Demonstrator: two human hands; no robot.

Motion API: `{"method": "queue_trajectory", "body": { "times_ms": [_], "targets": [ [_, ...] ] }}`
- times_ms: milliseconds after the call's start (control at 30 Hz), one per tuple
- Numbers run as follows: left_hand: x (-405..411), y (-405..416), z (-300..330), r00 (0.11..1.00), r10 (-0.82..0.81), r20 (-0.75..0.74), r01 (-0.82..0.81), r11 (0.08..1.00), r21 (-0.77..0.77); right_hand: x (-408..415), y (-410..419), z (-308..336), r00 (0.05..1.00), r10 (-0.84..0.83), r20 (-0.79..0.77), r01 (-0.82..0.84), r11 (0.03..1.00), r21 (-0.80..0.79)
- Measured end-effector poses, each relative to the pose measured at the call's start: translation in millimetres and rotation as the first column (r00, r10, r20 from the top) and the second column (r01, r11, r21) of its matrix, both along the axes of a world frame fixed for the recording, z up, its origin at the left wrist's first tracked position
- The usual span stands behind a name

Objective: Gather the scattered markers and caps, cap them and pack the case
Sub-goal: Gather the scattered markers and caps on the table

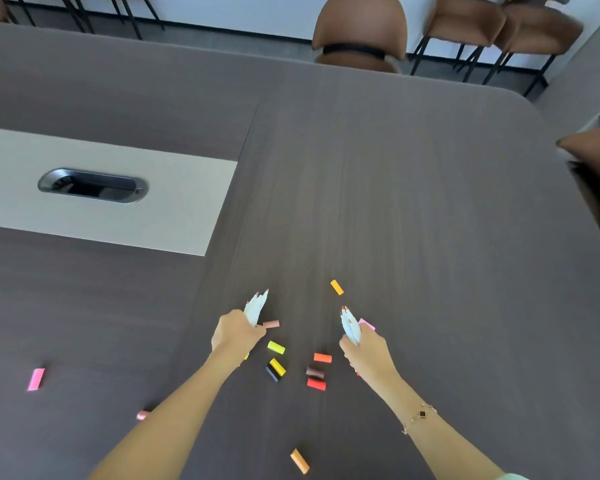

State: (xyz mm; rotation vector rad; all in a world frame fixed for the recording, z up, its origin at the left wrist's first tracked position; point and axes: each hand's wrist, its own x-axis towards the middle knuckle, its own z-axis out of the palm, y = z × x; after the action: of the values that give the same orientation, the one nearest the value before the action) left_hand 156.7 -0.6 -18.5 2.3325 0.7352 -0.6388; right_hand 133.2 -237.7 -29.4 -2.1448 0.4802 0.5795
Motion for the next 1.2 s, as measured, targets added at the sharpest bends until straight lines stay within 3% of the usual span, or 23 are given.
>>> {"method": "queue_trajectory", "body": {
  "times_ms": [200, 367, 567, 667, 933, 1033, 1200],
  "targets": [
    [-15, 4, 4, 1.0, -0.008, 0.019, 0.007, 1.0, 0.023, -17, -18, -5, 0.999, -0.002, -0.047, -0.001, 0.998, -0.063],
    [-52, -45, 20, 0.999, -0.035, 0.025, 0.04, 0.976, -0.212, -48, -22, -7, 0.991, -0.07, -0.111, 0.063, 0.996, -0.069],
    [-100, -122, 7, 0.985, -0.147, -0.089, 0.112, 0.943, -0.313, -89, -46, -5, 0.969, -0.153, -0.192, 0.162, 0.986, 0.035],
    [-115, -141, 0, 0.978, -0.154, -0.138, 0.105, 0.946, -0.307, -103, -63, -4, 0.971, -0.124, -0.204, 0.133, 0.991, 0.031],
    [-133, -169, -7, 0.974, -0.216, -0.069, 0.192, 0.948, -0.255, -118, -70, -1, 0.989, -0.009, -0.146, 0.015, 0.999, 0.042],
    [-137, -179, -6, 0.966, -0.255, -0.053, 0.234, 0.939, -0.251, -123, -63, -2, 0.993, -0.036, -0.116, 0.046, 0.995, 0.087],
    [-139, -180, -7, 0.985, -0.172, -0.035, 0.161, 0.965, -0.205, -122, -75, -1, 0.993, -0.055, -0.106, 0.06, 0.997, 0.05]
  ]
}}
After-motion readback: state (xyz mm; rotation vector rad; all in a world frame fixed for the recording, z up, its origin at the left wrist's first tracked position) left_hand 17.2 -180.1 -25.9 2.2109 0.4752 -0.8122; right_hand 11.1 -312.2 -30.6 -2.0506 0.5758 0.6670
